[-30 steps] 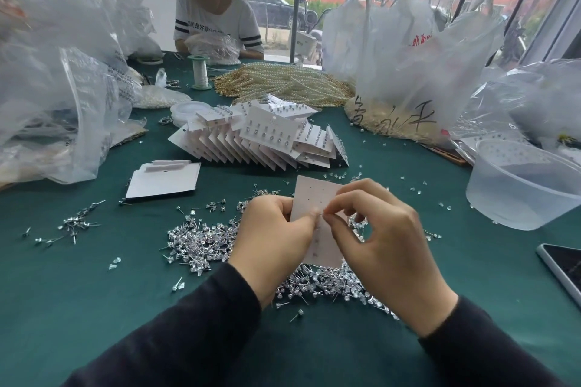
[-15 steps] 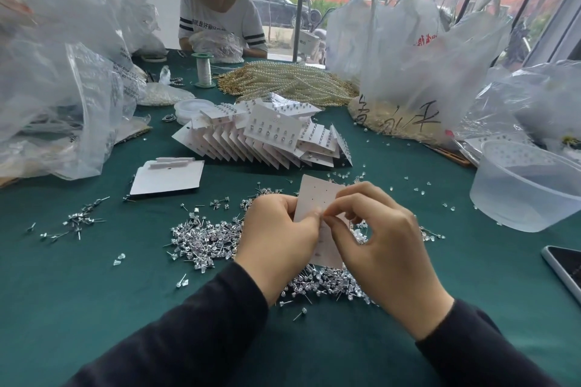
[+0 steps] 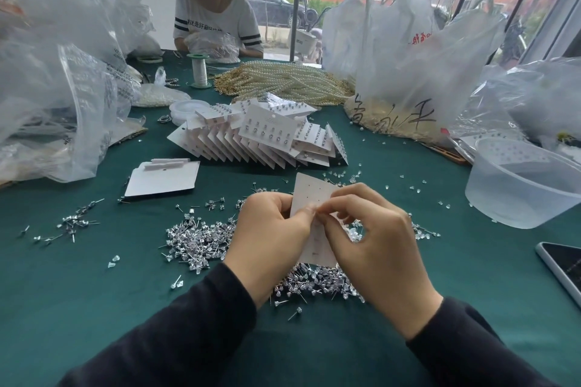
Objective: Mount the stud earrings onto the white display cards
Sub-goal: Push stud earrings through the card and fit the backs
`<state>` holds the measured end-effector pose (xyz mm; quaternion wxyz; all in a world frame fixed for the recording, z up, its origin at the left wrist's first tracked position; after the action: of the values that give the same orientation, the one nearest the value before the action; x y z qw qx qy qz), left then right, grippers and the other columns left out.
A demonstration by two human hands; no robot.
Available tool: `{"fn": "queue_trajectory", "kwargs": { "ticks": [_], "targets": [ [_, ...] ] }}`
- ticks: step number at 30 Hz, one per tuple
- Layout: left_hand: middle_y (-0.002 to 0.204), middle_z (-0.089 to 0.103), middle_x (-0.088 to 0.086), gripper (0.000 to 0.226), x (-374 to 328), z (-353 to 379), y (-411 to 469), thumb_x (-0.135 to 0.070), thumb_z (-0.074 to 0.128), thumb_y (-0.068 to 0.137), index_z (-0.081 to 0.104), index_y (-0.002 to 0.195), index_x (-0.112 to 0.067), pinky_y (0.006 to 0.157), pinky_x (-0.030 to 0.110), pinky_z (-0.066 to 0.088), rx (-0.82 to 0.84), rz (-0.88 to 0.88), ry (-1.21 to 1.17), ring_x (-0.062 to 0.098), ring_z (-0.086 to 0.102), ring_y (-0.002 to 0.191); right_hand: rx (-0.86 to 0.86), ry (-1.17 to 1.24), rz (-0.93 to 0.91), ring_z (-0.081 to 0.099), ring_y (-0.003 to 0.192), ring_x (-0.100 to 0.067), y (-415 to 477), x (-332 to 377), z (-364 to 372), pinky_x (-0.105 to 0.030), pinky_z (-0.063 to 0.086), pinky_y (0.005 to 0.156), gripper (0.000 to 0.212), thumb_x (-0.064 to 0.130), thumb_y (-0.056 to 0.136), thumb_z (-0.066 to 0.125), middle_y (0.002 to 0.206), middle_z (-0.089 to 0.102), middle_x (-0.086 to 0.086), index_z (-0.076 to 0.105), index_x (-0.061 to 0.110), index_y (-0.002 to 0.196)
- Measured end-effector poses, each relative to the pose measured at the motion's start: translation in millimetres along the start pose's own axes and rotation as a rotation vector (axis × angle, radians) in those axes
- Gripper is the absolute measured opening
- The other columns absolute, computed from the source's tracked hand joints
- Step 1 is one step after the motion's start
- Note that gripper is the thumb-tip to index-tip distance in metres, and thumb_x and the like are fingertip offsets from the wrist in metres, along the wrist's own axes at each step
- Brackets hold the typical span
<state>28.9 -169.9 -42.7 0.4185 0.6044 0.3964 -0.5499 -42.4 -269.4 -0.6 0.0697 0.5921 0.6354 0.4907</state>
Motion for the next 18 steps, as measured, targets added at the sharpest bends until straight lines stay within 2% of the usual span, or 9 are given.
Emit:
{"fn": "queue_trajectory", "kwargs": {
  "ticks": [5, 15, 18],
  "targets": [
    [0.056, 0.066, -0.002, 0.028, -2.2, 0.7, 0.5, -0.01, 0.062, 0.083, 0.069, 0.056, -0.011, 0.051, 0.022, 0.048, 0.016, 0.003, 0.034, 0.009, 0.058, 0.051, -0.025, -0.02, -0.016, 0.056, 0.065, -0.01, -0.2, 3.5, -3.7, -0.015, 0.044, 0.064, 0.002, 0.007, 0.072, 0.065, 0.076, 0.064, 0.0, 0.066, 0.006, 0.07],
    [0.073, 0.066, 0.026, 0.023, -2.0, -0.8, 1.4, -0.012, 0.062, 0.083, 0.065, 0.067, 0.004, 0.06, 0.048, 0.053, -0.002, 0.035, 0.133, 0.02, 0.054, 0.056, -0.003, -0.022, -0.008, 0.051, 0.063, -0.007, -0.9, 0.7, 1.4, -0.012, 0.042, 0.061, 0.006, 0.005, 0.072, 0.064, 0.071, 0.061, 0.001, 0.064, 0.008, 0.067],
    [0.069, 0.064, 0.028, 0.024, -4.0, -2.1, 1.0, -0.012, 0.062, 0.083, 0.063, 0.067, 0.007, 0.059, 0.05, 0.051, -0.018, 0.058, 0.158, 0.018, 0.051, 0.055, 0.0, -0.036, -0.022, 0.048, 0.062, -0.006, -1.8, 1.8, 3.6, -0.013, 0.041, 0.061, 0.005, 0.006, 0.072, 0.063, 0.071, 0.061, 0.0, 0.064, 0.007, 0.067]
  ]
}}
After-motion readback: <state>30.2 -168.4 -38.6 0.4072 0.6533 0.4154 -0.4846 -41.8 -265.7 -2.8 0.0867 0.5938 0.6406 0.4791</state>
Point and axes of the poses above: each hand's wrist, its own y-axis towards the middle knuckle, its own z-axis out of the palm, x = y × z, the point moved 8 cm from there along y, towards the middle knuckle
